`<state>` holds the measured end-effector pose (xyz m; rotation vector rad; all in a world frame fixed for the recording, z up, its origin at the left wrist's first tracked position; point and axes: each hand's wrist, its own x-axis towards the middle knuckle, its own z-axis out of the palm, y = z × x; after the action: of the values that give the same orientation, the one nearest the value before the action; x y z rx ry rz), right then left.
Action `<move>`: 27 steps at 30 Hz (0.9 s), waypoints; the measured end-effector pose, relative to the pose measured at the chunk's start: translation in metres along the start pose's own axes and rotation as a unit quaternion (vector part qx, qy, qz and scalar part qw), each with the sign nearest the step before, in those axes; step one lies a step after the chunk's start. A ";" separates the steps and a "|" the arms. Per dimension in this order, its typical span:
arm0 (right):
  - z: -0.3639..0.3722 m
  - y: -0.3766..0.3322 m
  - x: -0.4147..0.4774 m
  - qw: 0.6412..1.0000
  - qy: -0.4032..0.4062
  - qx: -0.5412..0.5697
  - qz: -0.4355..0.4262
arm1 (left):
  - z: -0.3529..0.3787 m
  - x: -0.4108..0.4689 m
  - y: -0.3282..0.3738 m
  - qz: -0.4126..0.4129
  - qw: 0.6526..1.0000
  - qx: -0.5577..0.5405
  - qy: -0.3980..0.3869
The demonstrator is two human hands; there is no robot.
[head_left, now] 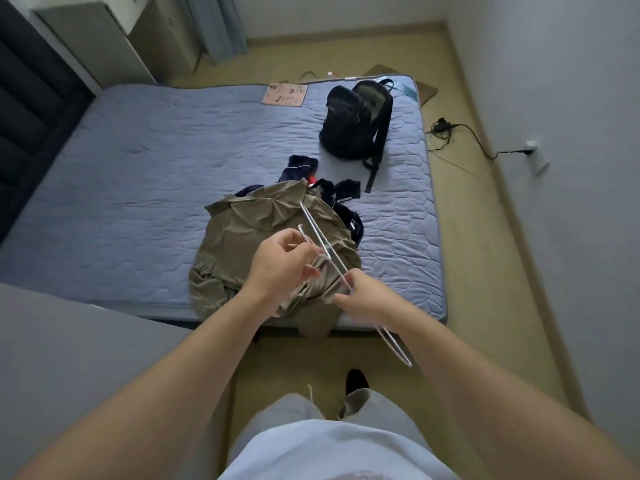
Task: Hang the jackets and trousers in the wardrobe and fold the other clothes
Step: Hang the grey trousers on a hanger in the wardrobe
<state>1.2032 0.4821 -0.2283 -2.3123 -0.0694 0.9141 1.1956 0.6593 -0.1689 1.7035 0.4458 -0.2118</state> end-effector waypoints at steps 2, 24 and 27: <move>-0.006 -0.022 0.030 0.997 0.006 0.072 -0.004 | -0.009 0.024 0.009 0.012 1.000 0.022 -0.012; 0.115 -0.116 0.332 0.942 0.178 0.227 0.173 | -0.157 0.491 -0.189 -0.050 0.837 0.530 -0.128; 0.122 -0.110 0.353 0.931 0.165 0.252 0.207 | -0.160 0.524 -0.209 -0.059 0.789 0.597 -0.133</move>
<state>1.4126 0.7319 -0.4417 -1.9779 0.7379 0.6213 1.5687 0.9321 -0.5297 2.8229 0.1750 -0.9752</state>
